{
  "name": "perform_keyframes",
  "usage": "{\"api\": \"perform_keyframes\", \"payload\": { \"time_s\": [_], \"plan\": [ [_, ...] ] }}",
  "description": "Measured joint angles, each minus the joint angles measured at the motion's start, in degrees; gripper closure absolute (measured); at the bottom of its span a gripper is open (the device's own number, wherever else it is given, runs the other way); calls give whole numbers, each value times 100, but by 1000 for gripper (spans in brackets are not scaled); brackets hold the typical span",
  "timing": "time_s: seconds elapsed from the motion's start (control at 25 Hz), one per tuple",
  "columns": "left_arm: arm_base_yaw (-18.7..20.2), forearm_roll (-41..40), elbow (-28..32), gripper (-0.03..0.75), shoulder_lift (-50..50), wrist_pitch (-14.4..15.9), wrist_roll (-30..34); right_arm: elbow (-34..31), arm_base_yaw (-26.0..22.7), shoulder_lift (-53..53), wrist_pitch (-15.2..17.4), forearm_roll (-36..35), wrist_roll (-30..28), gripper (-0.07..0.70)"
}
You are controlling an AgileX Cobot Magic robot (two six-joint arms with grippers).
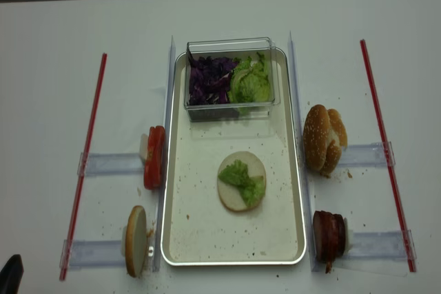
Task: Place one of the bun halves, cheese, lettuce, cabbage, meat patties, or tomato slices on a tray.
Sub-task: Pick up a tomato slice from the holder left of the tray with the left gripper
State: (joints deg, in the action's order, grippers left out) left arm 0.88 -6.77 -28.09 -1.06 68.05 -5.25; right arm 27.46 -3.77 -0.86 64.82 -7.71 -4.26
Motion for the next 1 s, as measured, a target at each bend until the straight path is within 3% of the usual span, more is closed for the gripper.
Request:
{"api": "perform_keyframes", "payload": {
  "time_s": [1.0],
  "plan": [
    [0,0,0,170,0,0,0,0,0,0,0,0,0,55]
  ]
}}
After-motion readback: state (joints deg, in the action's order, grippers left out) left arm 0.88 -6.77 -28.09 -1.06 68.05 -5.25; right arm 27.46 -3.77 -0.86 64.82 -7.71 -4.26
